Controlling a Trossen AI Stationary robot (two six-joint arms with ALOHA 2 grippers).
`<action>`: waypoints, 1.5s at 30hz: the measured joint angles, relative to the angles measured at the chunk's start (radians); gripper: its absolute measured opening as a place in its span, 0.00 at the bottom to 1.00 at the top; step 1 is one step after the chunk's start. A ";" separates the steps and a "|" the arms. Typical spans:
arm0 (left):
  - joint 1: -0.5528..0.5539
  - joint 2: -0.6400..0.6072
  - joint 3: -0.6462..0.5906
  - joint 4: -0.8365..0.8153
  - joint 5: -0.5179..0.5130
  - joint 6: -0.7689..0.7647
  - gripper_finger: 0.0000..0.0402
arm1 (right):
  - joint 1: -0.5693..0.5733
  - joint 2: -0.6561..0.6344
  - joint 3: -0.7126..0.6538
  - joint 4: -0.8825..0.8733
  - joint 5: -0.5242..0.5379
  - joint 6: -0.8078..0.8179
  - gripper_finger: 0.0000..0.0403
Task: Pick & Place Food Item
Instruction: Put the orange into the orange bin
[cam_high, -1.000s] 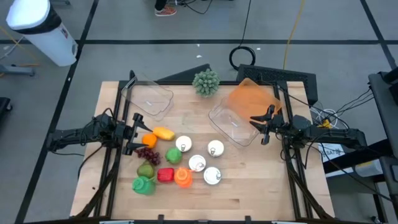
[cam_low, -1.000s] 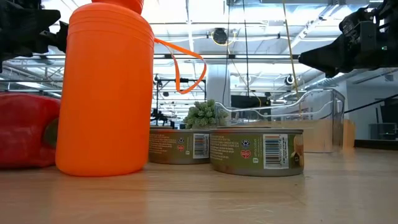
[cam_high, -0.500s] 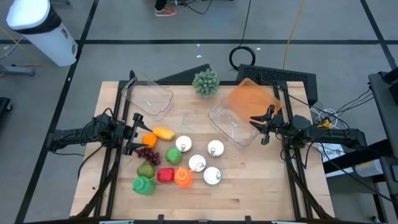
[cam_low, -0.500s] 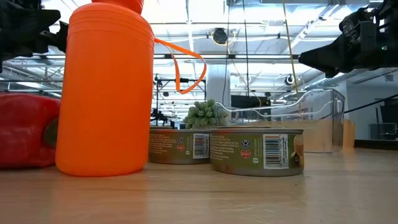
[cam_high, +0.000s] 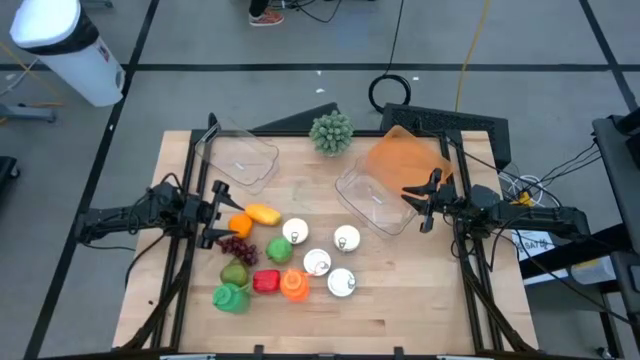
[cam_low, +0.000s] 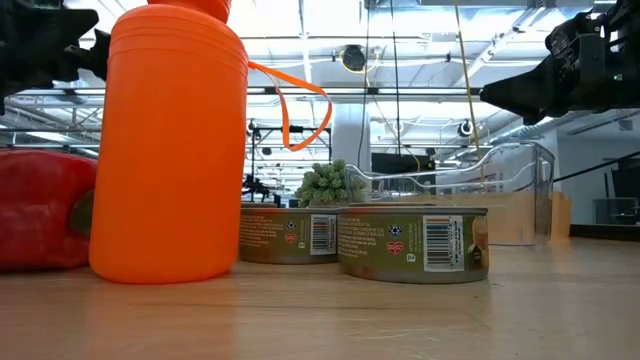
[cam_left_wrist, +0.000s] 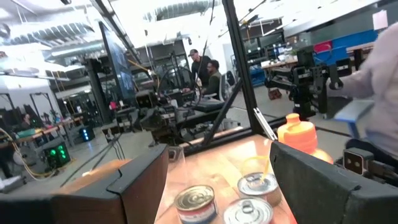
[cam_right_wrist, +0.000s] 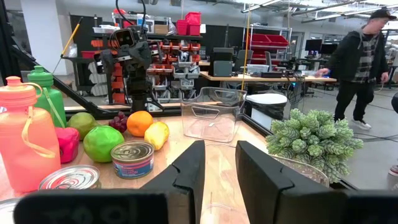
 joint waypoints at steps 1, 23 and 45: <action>0.000 0.000 0.000 0.008 0.000 -0.001 0.73 | 0.000 0.000 0.000 0.000 0.000 0.000 0.20; 0.000 0.000 0.000 0.018 -0.054 -0.509 0.73 | 0.000 0.000 0.000 0.000 0.000 0.000 0.20; -0.027 0.690 0.727 -1.011 -0.629 -0.883 0.73 | 0.002 0.002 0.000 0.170 -0.001 0.240 0.20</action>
